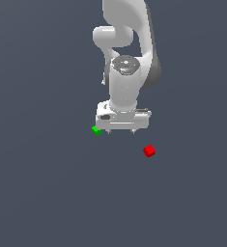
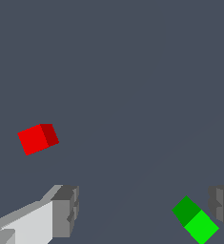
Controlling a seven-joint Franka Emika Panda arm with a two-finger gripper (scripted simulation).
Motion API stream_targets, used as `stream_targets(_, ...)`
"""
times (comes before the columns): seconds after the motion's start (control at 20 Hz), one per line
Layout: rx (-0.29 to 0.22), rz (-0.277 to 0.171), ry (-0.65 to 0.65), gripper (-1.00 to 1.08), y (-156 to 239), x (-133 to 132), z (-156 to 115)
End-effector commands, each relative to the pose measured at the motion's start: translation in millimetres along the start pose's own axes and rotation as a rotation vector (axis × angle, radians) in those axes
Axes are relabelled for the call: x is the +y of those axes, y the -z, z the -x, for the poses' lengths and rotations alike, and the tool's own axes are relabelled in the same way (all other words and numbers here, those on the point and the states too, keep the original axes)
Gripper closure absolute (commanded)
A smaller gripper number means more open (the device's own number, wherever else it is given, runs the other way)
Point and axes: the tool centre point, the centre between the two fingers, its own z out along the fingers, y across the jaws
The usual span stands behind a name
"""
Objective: Stack the red cube on top of the green cube.
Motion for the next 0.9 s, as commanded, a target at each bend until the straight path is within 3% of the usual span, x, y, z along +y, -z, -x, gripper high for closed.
stream_targets(0.0, 0.0, 0.0, 0.0, -0.92, 0, 0, 0)
stream_targets(0.4, -0.003, -0.001, 0.052, -0.92, -14, -20, -6)
stream_targets(0.85, -0.012, -0.001, 0.236, -0.92, -64, -91, -18)
